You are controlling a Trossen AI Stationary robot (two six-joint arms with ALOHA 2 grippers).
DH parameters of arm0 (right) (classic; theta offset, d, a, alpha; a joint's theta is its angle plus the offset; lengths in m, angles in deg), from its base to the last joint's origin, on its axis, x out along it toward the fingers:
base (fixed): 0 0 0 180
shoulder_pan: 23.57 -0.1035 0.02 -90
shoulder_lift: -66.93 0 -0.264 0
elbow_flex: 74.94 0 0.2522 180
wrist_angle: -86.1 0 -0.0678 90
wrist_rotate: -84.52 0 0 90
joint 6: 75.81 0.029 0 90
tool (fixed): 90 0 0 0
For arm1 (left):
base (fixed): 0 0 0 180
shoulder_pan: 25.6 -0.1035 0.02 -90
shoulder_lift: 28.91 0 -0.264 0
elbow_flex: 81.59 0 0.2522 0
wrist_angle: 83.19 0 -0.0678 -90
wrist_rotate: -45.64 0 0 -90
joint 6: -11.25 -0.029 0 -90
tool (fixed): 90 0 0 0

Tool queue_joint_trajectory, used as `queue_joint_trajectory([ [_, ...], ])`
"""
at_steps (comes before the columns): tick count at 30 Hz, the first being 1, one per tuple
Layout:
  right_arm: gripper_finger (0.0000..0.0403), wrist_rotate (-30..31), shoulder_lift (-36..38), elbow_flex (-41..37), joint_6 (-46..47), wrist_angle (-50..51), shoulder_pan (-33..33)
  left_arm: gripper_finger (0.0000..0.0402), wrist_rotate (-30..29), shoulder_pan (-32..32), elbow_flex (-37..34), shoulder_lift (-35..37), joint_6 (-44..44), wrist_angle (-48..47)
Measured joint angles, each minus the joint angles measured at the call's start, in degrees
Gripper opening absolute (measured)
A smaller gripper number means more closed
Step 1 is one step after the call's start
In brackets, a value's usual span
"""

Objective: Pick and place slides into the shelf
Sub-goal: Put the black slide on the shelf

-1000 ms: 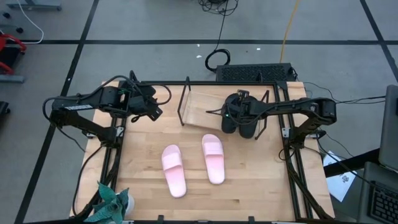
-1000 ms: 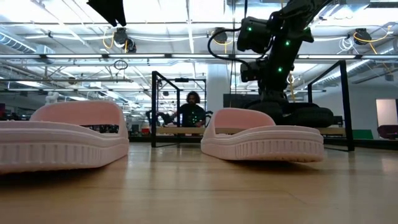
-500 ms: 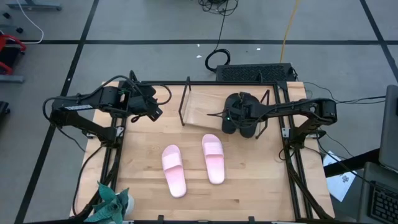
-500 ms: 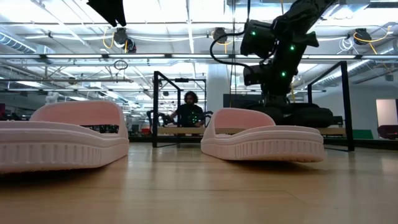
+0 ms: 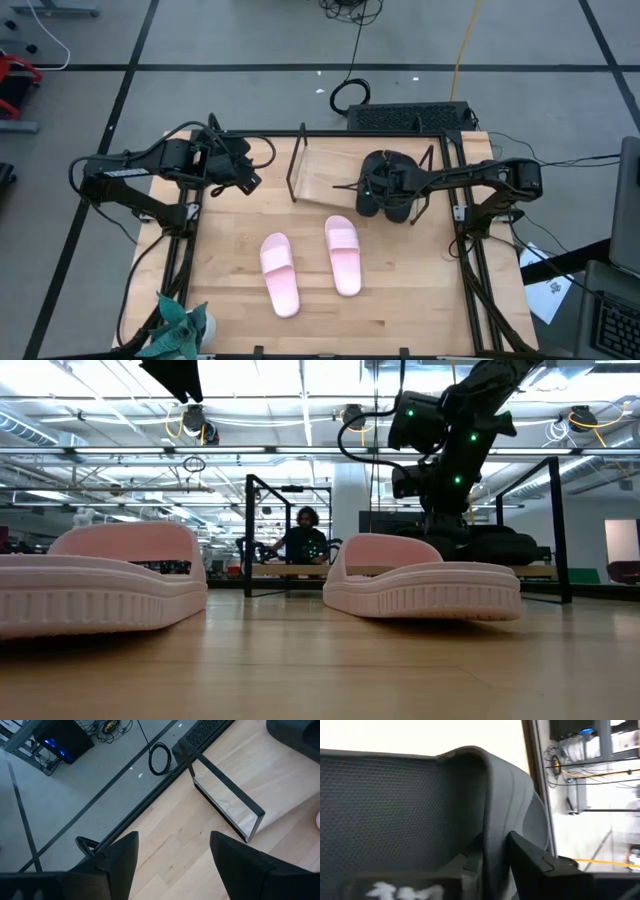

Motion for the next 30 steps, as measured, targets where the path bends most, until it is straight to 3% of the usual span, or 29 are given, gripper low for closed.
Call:
queue_joint_trajectory([
  [14, 0.0172, -2.6, 0.3, 2.4, 0.0, 2.5, 0.0, 0.0248, 0.0, 0.0, 0.0, 0.0, 0.2, 0.0],
  [30, 0.0218, -6.1, 0.3, 5.0, 1.5, 10.0, 0.0, 0.0248, 0.0, 0.0, 0.0, 0.0, 0.2, 0.0],
])
